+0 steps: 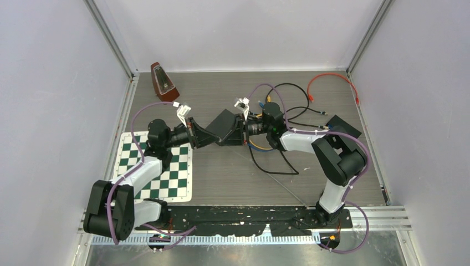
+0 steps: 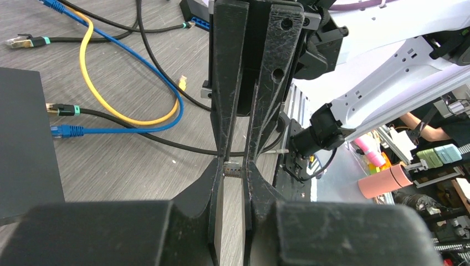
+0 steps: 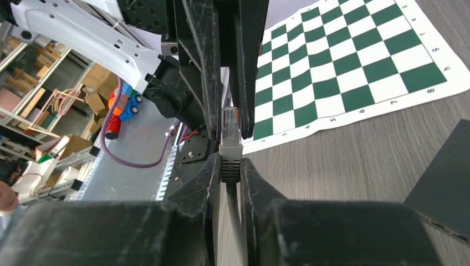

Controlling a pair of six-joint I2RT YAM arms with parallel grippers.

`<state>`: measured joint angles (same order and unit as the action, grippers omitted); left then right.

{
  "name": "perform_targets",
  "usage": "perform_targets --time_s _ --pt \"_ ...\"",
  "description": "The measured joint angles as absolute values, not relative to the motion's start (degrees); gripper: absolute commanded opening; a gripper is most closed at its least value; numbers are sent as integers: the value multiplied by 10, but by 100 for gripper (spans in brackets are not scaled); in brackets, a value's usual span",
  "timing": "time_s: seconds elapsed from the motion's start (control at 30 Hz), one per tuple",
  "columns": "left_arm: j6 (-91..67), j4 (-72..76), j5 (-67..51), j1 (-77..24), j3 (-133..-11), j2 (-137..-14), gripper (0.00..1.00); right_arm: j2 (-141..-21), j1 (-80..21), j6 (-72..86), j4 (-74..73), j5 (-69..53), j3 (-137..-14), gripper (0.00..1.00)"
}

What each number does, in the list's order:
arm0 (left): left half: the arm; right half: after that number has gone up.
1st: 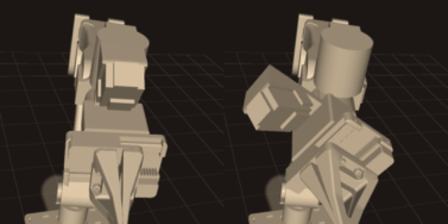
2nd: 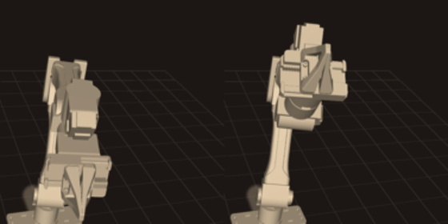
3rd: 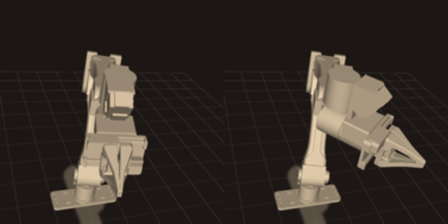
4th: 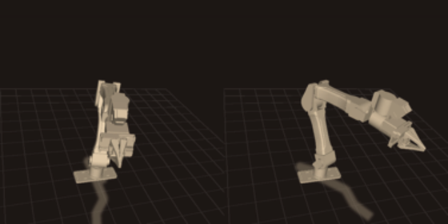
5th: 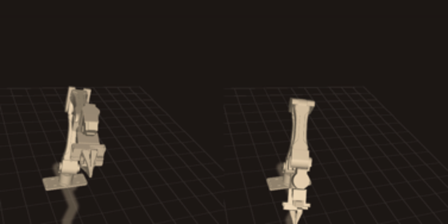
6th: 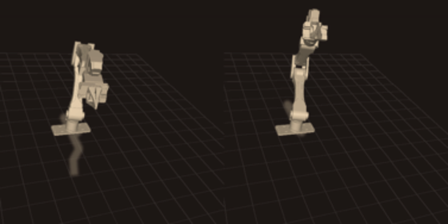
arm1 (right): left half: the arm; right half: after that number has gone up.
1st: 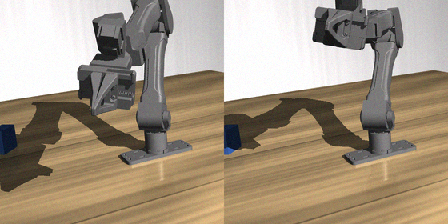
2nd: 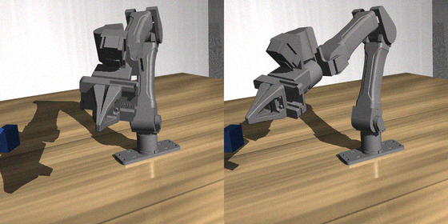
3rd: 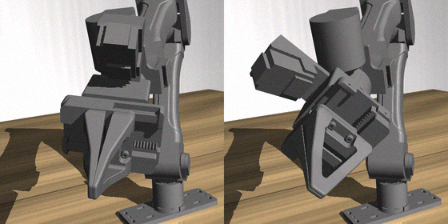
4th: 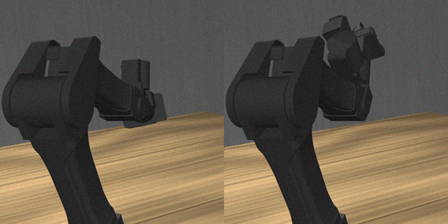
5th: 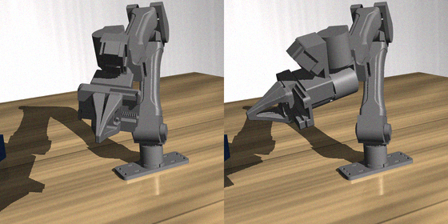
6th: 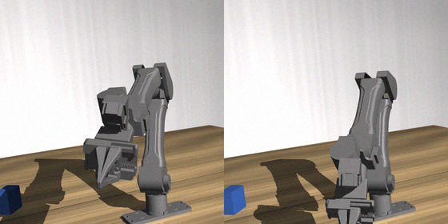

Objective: Insert the plug into the switch port
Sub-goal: Insert the connector into the switch port.

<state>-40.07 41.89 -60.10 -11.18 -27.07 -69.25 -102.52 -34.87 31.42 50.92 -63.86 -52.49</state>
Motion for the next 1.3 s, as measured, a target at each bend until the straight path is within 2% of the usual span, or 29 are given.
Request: perform_targets --time_s 0.03,0.13,0.17,0.2,0.23,0.27,0.3,0.37,0.47,0.53,0.87,1.07,1.17,1.3 --pt "-401 419 -601 -112 -271 -693 0 -1019 -349 298 493 -636 -525 7" --pt "-401 413 -602 -112 -271 -695 0 -1011 -349 268 461 -633 -525 5" --pt "-401 412 -602 -112 -271 -697 3 -1010 -349 262 455 -631 -525 5" --pt "-401 409 -602 -112 -271 -698 17 -1008 -350 256 448 -630 -525 5" --pt "-401 407 -602 -112 -271 -699 36 -1007 -351 252 442 -628 -525 5" --pt "-400 404 -601 -112 -271 -699 52 -1006 -351 248 437 -625 -525 5" --pt "-396 400 -600 -112 -271 -699 62 -1004 -352 242 431 -619 -525 5" --pt "-383 372 -594 -112 -276 -697 69 -994 -352 220 401 -595 -525 5" --pt "-349 285 -552 -112 -290 -680 71 -963 -352 165 323 -532 -526 5" --pt "-324 227 -512 -112 -302 -663 82 -942 -352 133 281 -494 -526 5" --pt "-240 -69 -266 -111 -452 -655 94 -904 -368 26 93 -244 -527 5" --pt "-233 -128 -191 -111 -516 -729 88 -908 -413 -1 10 -91 -559 5" --pt "-236 -141 -186 -108 -555 -808 84 -931 -438 -3 -12 -34 -578 5" --pt "-251 -141 -196 -103 -580 -888 84 -990 -462 -4 -42 15 -616 5"
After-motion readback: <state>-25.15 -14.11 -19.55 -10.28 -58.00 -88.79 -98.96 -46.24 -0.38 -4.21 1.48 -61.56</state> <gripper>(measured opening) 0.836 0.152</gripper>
